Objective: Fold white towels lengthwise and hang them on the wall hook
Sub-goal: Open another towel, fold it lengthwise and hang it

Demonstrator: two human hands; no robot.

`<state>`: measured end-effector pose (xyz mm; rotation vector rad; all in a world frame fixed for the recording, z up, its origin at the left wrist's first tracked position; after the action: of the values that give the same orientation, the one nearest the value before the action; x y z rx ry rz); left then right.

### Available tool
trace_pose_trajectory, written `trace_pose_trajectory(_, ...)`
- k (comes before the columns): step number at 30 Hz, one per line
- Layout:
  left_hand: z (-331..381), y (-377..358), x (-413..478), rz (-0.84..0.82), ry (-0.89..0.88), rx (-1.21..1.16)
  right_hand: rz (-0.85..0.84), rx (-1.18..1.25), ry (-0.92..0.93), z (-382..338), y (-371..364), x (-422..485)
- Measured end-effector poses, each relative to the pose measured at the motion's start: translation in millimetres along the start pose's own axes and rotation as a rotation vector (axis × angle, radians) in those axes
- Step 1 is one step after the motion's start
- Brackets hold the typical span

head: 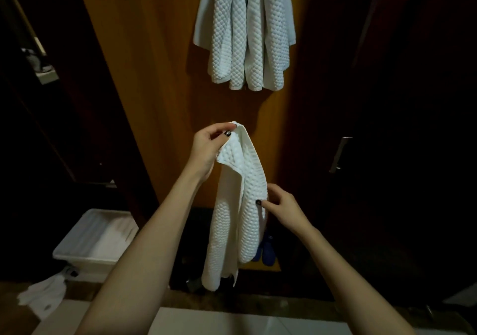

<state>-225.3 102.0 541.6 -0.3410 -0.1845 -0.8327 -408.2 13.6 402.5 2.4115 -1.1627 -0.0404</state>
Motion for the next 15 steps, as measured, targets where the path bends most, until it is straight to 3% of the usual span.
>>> trace_pose_trajectory(5, 6, 2, 9, -0.042, 0.030, 0.018, 0.124, -0.166, -0.123, 24, 7, 0)
trace_pose_trajectory(11, -11, 17, 9, -0.052, 0.007, 0.354, 0.510, -0.273, -0.192, 47, 41, -23)
trace_pose_trajectory(15, -30, 22, 0, -0.150, 0.030, 0.433, 0.541, -0.238, -0.171, 43, 62, -27)
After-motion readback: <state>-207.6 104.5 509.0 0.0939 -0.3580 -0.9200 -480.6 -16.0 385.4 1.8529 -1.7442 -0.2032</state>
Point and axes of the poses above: each hand's wrist, its own x-axis towards the middle knuckle, its own y-axis out of the back of the hand, z = x × y, the point moved 6 cm from there along x, towards the middle knuckle, and after that the axes turned 8 degrees about z, right-handed, at the moved point
